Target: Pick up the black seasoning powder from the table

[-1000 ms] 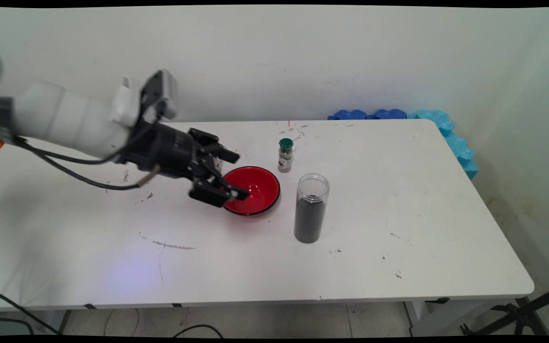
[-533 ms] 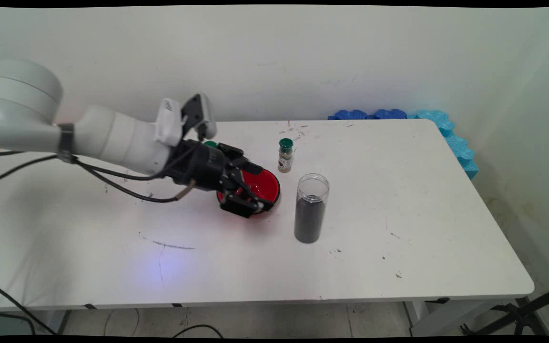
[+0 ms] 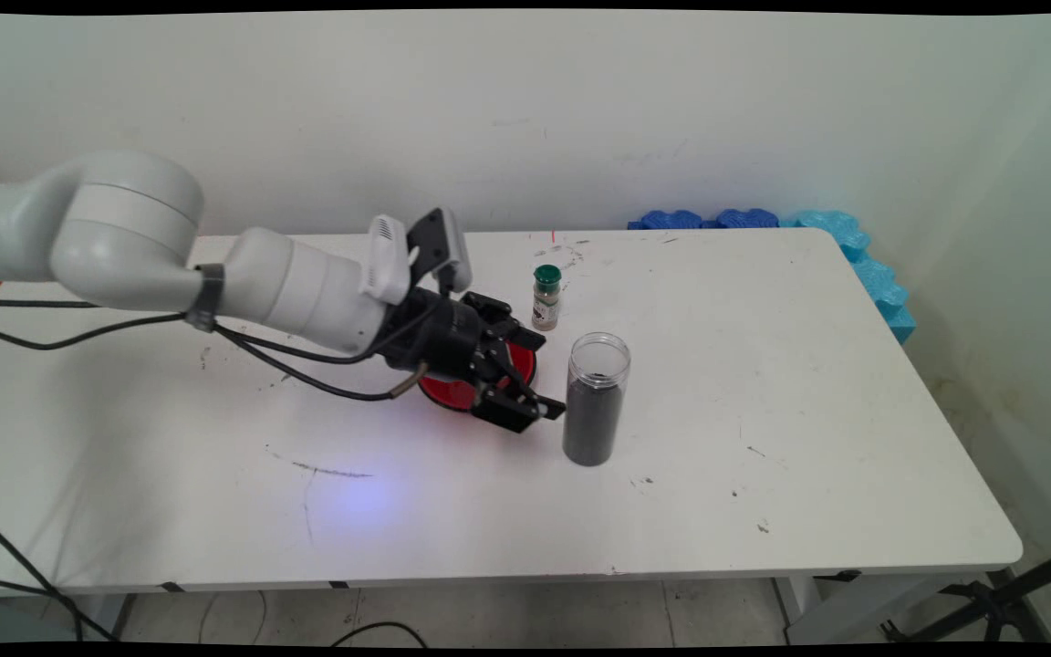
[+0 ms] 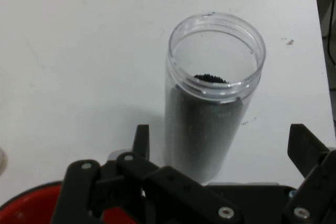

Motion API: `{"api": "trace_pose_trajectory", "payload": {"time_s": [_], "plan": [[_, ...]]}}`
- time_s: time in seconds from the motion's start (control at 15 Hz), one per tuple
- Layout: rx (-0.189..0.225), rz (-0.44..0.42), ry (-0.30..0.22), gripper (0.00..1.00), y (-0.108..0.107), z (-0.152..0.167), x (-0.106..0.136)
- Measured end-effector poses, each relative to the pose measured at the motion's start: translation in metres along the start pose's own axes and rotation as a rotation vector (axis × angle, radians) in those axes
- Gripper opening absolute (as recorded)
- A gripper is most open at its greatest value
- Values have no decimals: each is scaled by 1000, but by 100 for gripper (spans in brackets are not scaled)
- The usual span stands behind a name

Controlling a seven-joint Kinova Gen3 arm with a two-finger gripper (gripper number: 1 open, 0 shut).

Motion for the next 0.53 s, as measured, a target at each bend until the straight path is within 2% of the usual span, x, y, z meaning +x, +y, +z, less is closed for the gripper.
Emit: {"api": "trace_pose_trajectory", "payload": {"time_s": [0.53], "plan": [[-13, 21, 15, 100, -3, 30, 4]]}}
